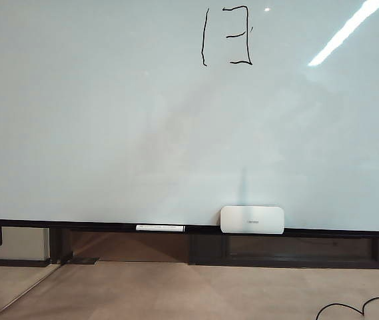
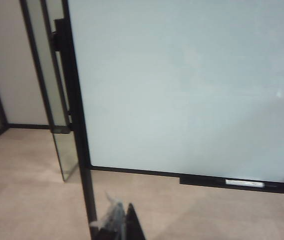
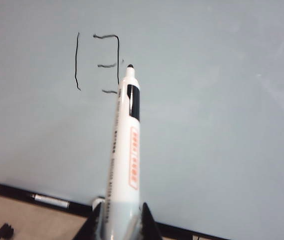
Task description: Reach to the right to find the marker pen, pick it up, and write the number 13 on the whiteboard.
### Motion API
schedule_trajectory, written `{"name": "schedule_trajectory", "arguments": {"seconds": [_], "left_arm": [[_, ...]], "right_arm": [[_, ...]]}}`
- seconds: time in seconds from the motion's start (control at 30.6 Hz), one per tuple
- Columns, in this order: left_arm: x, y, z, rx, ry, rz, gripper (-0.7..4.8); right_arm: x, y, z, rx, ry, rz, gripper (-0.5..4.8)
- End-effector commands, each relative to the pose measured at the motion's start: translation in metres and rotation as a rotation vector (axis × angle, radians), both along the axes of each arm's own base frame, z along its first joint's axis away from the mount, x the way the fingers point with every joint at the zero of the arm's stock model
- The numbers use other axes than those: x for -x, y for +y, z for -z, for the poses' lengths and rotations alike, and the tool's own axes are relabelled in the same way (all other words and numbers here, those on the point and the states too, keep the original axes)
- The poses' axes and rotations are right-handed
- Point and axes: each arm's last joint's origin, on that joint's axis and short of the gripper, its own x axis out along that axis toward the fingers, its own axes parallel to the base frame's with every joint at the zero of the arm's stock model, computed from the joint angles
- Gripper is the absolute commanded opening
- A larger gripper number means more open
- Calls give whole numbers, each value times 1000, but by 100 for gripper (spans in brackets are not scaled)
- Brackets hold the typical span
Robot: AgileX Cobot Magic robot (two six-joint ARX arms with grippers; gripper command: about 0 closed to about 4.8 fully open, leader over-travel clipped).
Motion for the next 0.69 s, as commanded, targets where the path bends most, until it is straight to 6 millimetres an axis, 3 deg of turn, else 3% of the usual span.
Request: {"name": "schedule_trajectory", "arguments": {"seconds": [0.03,0.16,0.36,0.69], "left_arm": [[-5,-4,3,-7,14,76,-6],[-1,-4,-3,-14,-28,121,-6],[0,-7,-7,-62,-66,214,-6],[-4,-10,-6,-88,-83,284,-6]], "right_arm": [[16,-19,6,-26,-30,8,-5],[32,-46,8,-46,-45,98,-6],[46,-76,12,-30,-84,98,-5],[58,-99,17,80,-55,131,-5]]}}
